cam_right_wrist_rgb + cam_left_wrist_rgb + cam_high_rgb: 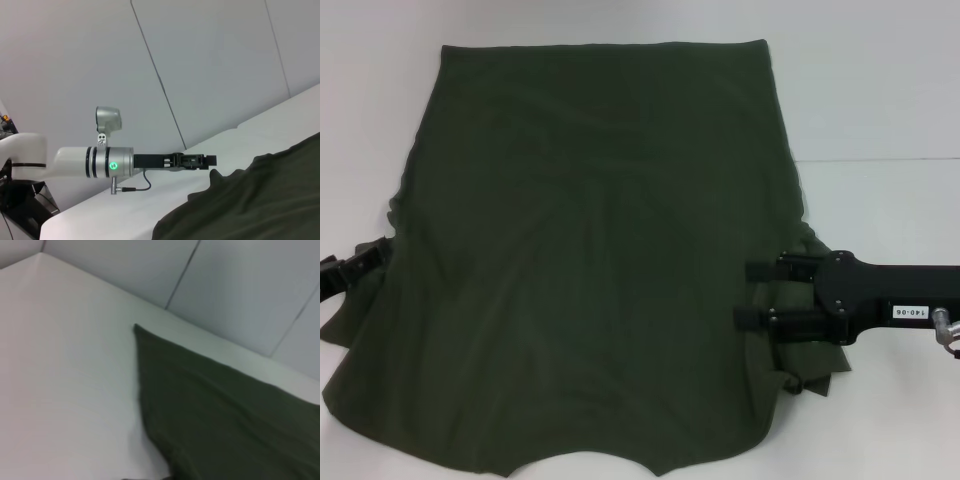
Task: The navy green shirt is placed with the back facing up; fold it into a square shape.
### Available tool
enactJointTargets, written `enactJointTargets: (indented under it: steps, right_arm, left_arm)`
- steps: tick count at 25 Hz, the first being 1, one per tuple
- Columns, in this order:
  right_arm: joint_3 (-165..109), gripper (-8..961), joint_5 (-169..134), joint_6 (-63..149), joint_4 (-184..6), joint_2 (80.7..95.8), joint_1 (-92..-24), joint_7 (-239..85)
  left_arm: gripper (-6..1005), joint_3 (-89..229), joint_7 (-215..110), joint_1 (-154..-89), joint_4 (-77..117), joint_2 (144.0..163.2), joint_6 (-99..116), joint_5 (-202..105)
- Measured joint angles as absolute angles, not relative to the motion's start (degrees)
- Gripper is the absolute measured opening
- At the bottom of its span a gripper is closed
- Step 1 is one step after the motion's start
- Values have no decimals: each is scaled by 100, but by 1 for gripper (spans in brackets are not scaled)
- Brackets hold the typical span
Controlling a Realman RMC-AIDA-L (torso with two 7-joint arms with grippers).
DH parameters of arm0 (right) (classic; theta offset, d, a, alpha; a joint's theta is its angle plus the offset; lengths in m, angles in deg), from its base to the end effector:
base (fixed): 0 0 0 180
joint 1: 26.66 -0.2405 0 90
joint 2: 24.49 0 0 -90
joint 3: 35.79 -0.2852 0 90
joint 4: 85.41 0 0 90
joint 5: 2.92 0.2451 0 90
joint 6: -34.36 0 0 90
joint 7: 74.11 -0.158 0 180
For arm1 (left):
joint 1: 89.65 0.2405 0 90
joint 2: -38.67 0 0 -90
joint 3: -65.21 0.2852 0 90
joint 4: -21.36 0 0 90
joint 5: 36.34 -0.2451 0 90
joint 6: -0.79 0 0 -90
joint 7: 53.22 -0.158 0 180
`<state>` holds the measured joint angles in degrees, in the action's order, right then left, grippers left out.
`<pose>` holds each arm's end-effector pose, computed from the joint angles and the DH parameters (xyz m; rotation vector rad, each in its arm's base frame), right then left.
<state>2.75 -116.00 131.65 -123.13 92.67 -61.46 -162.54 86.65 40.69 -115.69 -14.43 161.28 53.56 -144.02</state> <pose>0.2623 0.3872 -0.0060 -2.8234 0.7014 0.8510 -0.4206 0.3981 0.0208 -1.6797 -1.2799 -0.6919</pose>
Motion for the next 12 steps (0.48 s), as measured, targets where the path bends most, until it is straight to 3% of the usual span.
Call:
enactJointTargets:
  steps: [12]
  right_arm:
    - [261, 872, -11594, 13149, -12311, 9285, -6146, -16261]
  left_arm:
    - [877, 8720, 3839, -11725, -1110, 16165, 4568, -14424]
